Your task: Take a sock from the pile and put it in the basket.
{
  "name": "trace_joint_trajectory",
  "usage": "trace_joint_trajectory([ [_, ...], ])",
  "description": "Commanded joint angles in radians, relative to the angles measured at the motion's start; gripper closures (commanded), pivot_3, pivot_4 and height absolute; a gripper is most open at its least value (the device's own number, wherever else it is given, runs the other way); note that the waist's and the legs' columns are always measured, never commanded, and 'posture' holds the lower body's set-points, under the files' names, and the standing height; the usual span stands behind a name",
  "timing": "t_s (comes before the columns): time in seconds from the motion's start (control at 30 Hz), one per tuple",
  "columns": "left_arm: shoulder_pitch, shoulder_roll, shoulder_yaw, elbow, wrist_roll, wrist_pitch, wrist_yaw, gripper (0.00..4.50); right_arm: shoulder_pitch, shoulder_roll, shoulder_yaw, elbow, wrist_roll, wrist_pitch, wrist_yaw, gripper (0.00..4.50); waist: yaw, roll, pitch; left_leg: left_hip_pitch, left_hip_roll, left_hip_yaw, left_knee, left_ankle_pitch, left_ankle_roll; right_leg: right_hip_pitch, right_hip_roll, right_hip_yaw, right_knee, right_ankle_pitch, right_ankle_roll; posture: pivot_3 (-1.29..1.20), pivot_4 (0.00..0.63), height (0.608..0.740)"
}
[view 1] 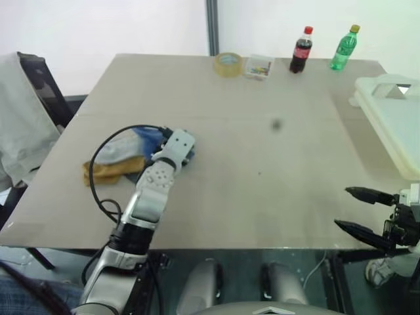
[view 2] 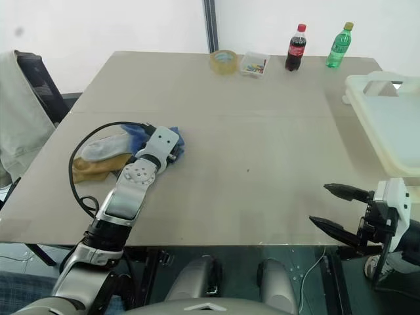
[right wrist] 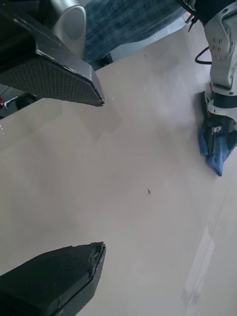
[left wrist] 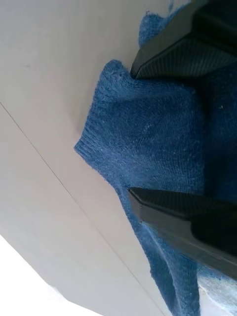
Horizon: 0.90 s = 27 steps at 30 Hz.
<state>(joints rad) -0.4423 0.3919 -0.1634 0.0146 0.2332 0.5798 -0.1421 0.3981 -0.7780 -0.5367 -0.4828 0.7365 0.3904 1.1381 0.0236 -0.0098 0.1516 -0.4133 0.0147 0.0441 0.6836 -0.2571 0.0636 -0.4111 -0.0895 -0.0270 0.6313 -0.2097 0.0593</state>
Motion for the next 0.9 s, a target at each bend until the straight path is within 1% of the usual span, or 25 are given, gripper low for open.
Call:
trace_joint_trajectory([
  [0.03, -0.02, -0.014, 0.034, 0.028, 0.003, -0.011, 0.017, 1.38, 0.007, 0.005, -0.019, -0.017, 0.012, -0.014, 0.003, 0.0, 0.001, 0.0, 0.0, 0.0, 0.0, 0.0, 0.0, 0.0, 0.0, 0.0, 0.0, 0.0, 0.0, 0.0, 0.0, 0.0, 0.15, 0.74],
  [0.33, -0.047, -0.012, 0.048, 0.059, 0.039, -0.074, 0.053, 1.38, 0.011, 0.014, -0.007, -0.015, 0.005, -0.024, -0.001, 0.0, 0.0, -0.002, 0.001, -0.001, 0.0, 0.0, 0.0, 0.0, 0.0, 0.0, 0.0, 0.0, 0.0, 0.0, 0.0, 0.0, 0.15, 0.74],
  [0.43, -0.049, -0.015, 0.051, 0.064, 0.047, -0.088, 0.061, 2.23, 0.008, 0.016, -0.001, -0.011, 0.0, -0.027, 0.001, 0.0, 0.001, -0.002, 0.002, -0.001, 0.0, 0.0, 0.0, 0.0, 0.0, -0.001, 0.0, 0.0, 0.0, 0.0, 0.0, 0.0, 0.15, 0.74],
  [0.57, -0.063, -0.027, 0.055, 0.063, 0.052, -0.107, 0.073, 4.19, 0.006, 0.016, 0.005, -0.009, 0.0, -0.028, 0.002, 0.0, 0.002, -0.004, 0.002, -0.001, 0.0, 0.0, 0.0, 0.0, 0.0, -0.001, 0.0, 0.0, -0.001, 0.0, 0.0, 0.0, 0.15, 0.74],
  [0.6, -0.068, -0.028, 0.053, 0.059, 0.055, -0.113, 0.075, 4.48, 0.003, 0.016, 0.007, -0.009, 0.001, -0.027, 0.002, 0.0, 0.002, -0.004, 0.002, -0.001, 0.0, 0.0, 0.0, 0.0, 0.0, -0.001, 0.0, 0.0, -0.001, 0.0, 0.0, 0.0, 0.15, 0.74],
  [0.9, -0.087, -0.034, 0.039, 0.041, 0.055, -0.14, 0.058, 4.48, -0.007, 0.022, 0.026, -0.006, -0.006, -0.033, -0.001, 0.0, 0.006, -0.004, 0.003, -0.002, 0.0, 0.0, 0.0, 0.0, 0.0, -0.001, -0.001, 0.0, -0.001, 0.0, 0.0, 0.0, 0.15, 0.74],
])
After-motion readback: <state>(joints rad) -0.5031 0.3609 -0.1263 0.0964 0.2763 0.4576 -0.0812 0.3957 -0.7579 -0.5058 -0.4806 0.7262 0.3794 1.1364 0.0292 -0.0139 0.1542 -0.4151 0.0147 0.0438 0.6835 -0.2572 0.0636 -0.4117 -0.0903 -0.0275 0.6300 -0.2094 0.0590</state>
